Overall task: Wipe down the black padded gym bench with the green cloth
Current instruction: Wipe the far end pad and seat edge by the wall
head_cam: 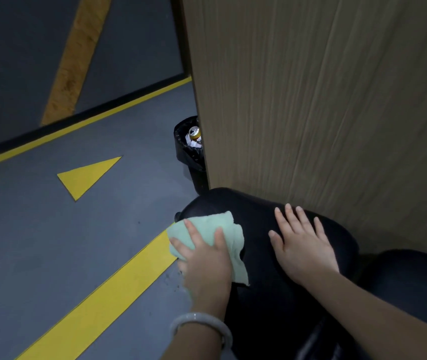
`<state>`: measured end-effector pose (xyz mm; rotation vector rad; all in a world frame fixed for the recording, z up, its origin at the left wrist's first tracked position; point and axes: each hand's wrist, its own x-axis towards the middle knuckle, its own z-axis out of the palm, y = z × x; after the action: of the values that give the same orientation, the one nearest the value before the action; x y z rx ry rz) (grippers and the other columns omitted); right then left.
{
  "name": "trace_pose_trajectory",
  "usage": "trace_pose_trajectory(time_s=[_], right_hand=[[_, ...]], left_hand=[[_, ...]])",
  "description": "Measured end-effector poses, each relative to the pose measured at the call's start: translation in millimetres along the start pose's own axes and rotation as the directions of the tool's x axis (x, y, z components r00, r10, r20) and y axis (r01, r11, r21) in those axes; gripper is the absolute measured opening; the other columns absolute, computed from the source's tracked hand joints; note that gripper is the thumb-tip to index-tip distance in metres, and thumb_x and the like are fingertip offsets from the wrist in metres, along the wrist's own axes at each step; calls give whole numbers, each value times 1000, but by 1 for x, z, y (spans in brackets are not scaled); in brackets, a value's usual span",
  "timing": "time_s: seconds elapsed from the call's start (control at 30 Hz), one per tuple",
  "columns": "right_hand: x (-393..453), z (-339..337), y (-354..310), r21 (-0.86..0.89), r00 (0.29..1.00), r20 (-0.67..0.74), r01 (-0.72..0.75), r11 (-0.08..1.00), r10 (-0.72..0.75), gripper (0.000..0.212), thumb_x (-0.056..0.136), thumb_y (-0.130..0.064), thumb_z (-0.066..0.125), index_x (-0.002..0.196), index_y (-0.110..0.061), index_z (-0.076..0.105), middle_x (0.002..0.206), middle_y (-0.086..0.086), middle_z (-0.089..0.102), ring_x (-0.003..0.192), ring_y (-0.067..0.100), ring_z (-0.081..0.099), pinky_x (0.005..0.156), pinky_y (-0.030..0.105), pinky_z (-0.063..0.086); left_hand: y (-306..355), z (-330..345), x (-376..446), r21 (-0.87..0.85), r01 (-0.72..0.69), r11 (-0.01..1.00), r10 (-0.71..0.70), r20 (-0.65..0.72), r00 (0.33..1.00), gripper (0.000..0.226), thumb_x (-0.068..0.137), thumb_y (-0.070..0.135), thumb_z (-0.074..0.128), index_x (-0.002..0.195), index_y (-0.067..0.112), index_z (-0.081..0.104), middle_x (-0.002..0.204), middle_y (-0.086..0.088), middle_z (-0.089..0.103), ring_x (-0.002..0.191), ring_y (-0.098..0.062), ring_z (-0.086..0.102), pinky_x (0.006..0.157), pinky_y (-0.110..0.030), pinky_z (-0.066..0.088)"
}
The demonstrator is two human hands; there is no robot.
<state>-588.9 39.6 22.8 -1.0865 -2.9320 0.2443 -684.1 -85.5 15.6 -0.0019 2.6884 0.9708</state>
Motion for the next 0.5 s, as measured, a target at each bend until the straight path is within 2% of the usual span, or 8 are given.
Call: trace_pose_trajectory(time_s=[0.07,0.1,0.17,0.23,0.3,0.37,0.43,0.5], right_hand=[[-13,7,-11,-2,999,-49,-3,1000,3,71,90,-51,-7,153,-21,3,160,-2,-1,147,15,-7,118,39,-7],[-23,11,-17,1,999,-54,1,1000,-1,73,89,-50,-2,152,-17,17,159,1,13,147,17,5,117,39,-2],[-39,16,-25,18,998,-63,18,1000,-17,63,93,-42,19,140,-10,45,147,6,42,138,21,34,111,41,12],[-47,17,-27,1,997,-76,31,1000,-30,56,93,-38,28,135,-8,50,141,7,48,133,23,43,109,42,17],[-50,13,-27,-4,996,-81,34,999,-34,60,93,-39,21,139,-9,46,146,7,43,138,23,36,111,41,13],[-48,14,-27,-38,994,-73,80,996,-83,74,88,-44,-4,151,-15,21,158,1,16,146,16,5,116,38,-4],[-47,13,-25,-21,995,-37,89,996,-90,82,77,-45,-21,153,-20,1,160,-4,-6,142,10,-19,116,37,-14],[-46,11,-26,-15,996,-34,77,997,-77,83,75,-45,-24,153,-22,-3,160,-6,-8,139,7,-23,116,37,-14]], left_hand=[[-6,-1,-12,19,-40,999,40,19,999,71,90,68,25,149,45,-7,160,1,-12,134,-34,24,101,-49,34],[-11,-2,-20,26,-56,998,56,30,998,71,90,68,26,149,45,-8,160,2,-13,135,-33,23,102,-48,33],[-22,-2,-39,23,-70,997,68,64,996,73,91,66,29,150,42,-7,160,-1,-12,137,-32,22,106,-45,29],[-32,-1,-61,-8,-84,996,85,93,992,74,92,62,34,151,38,-5,160,-5,-11,139,-31,21,107,-40,27],[-39,0,-72,-65,-121,991,127,88,988,74,92,61,34,152,36,-1,160,-4,-10,141,-30,21,108,-40,28],[-40,0,-73,-70,-118,991,124,94,988,72,92,61,32,152,36,0,160,-2,-9,140,-33,24,108,-43,29],[-36,-1,-66,-43,-70,997,75,110,991,71,93,62,32,151,40,-3,160,-5,-12,133,-36,33,103,-41,33],[-31,-1,-56,-39,-33,999,38,132,990,71,93,63,30,150,43,-7,160,-5,-14,131,-38,33,102,-43,34]])
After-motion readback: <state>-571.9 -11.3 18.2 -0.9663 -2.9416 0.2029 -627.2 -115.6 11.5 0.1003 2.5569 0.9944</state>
